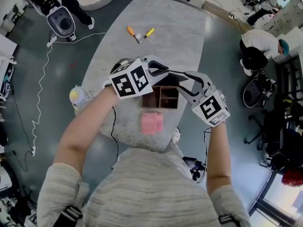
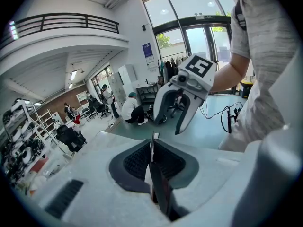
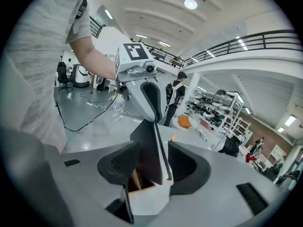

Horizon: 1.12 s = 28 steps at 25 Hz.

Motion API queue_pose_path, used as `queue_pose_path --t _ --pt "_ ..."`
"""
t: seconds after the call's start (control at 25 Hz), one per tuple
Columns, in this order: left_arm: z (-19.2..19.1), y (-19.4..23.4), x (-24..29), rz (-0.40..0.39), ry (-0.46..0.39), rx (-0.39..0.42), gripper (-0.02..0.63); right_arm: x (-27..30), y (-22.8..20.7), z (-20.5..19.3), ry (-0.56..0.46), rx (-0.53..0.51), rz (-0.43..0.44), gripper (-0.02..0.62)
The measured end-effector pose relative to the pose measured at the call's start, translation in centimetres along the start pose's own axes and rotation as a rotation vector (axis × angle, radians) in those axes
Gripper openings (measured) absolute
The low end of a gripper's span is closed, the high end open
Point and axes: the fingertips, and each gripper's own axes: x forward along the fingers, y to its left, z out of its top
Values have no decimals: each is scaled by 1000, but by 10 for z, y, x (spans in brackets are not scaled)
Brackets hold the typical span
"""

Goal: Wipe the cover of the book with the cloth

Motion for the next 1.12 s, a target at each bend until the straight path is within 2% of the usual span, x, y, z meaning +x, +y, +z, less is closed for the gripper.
queue_pose_path --t 0.2,0.4,0.44,0.6,0.76,1.12 --pt "1 -3 3 -6 11 10 35 25 -7 -11 137 -162 137 169" --pt "0 -4 1 -3 16 9 35 46 -2 -31 247 -238 248 149" --pt "0 -4 0 -2 16 9 35 46 -2 -30 250 -238 258 111" --pt "1 -5 -2 -4 18 12 35 43 -1 -24 261 -215 284 86" --pt "1 -5 -5 16 21 24 14 37 -3 -20 303 -239 289 83" --pt "0 0 -10 42 -20 -24 14 33 -8 -15 414 -286 279 80"
